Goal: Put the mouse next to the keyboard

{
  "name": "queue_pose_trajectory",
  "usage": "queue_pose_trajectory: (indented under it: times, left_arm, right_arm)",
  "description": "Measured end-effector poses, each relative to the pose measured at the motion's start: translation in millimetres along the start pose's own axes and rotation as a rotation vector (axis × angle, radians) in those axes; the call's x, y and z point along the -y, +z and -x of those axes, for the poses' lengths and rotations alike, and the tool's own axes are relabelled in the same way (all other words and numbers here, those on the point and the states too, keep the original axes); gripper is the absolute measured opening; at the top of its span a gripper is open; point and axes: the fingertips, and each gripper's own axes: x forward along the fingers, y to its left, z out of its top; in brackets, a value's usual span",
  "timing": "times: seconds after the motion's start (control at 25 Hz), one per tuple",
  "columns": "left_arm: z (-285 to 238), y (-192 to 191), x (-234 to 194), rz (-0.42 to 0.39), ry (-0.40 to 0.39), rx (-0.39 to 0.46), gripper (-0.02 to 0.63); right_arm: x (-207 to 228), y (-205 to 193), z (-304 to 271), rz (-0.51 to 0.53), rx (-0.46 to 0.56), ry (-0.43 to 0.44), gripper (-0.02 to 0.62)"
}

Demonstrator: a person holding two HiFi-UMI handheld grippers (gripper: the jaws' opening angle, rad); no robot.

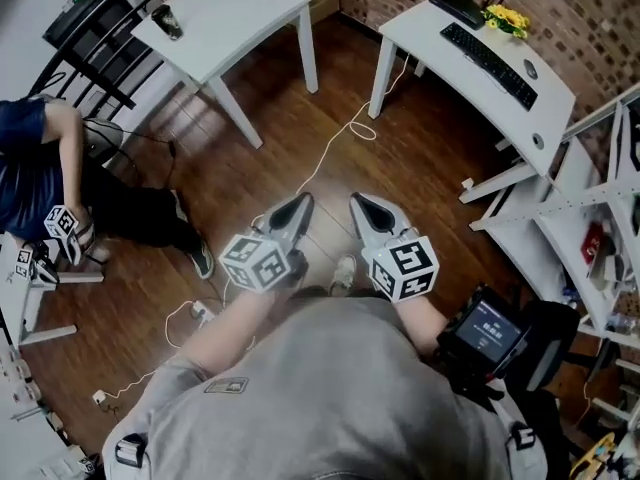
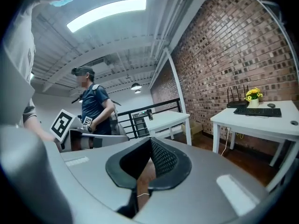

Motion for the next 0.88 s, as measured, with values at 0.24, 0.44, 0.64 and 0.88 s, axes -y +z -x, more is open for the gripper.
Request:
queue_pose_trajectory:
  times: [0.24, 0.44, 0.64, 0.88]
  left_arm:
    - [-75, 15, 20, -0.017, -0.121, -0.066, 0.002]
    - [-133, 21, 32, -0.039, -0.244, -0.127, 0.002]
    - [-178, 31, 42, -0.058, -0.343, -0.200, 0.002]
    - [-220, 42, 49, -0.080, -0.460, -0.263, 0.002]
  right_arm:
    - [66, 24, 8, -0.035, 0.033, -0.143, 0.014]
    - [113, 40, 8, -0.059, 0.073, -0.276, 0.014]
    - [148, 58, 9, -0.096, 0.100, -0.395, 0.014]
    - [182, 70, 2, -0.138, 0.122, -0.514, 0.014]
